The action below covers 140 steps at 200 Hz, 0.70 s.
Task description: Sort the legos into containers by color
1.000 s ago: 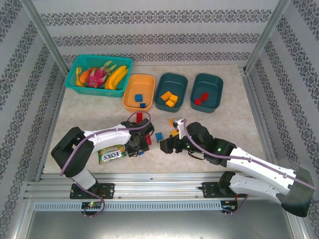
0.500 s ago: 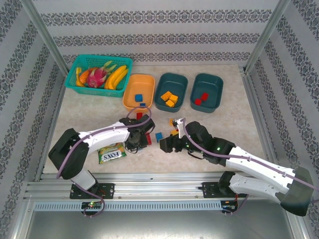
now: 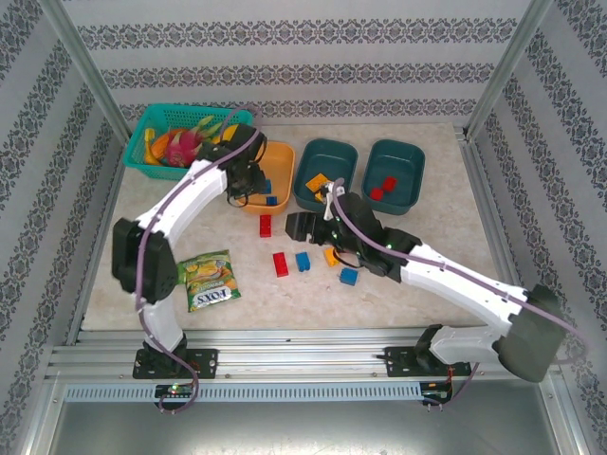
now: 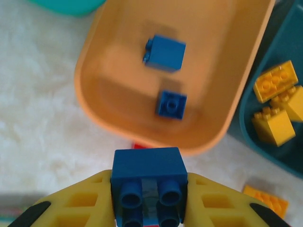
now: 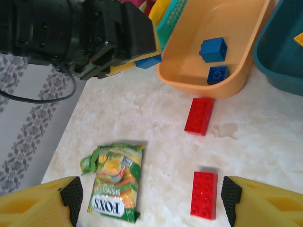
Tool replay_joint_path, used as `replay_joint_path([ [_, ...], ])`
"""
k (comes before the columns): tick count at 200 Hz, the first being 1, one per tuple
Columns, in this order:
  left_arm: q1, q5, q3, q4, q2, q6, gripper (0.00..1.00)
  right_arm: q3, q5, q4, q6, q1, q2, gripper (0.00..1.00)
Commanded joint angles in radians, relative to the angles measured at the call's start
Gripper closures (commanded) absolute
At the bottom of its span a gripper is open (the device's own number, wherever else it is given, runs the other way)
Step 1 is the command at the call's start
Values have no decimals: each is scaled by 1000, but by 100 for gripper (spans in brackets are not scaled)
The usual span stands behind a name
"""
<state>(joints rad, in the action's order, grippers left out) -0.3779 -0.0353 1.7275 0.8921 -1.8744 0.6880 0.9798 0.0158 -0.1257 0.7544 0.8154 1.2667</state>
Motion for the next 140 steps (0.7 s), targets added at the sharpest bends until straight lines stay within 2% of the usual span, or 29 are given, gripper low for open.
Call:
replay_joint_path([
  [1, 28, -17, 133, 91, -122, -125, 78, 77, 39, 22, 66, -29, 56, 21],
  [49, 42, -37, 321, 166, -342, -152, 79, 87, 46, 4, 68, -44, 77, 21],
  [120, 46, -77, 354, 174, -461, -178, 79, 40, 60, 10, 101, -63, 79, 21],
  [140, 46, -80, 369, 184, -487, -189, 75, 42, 71, 6, 109, -62, 89, 22],
])
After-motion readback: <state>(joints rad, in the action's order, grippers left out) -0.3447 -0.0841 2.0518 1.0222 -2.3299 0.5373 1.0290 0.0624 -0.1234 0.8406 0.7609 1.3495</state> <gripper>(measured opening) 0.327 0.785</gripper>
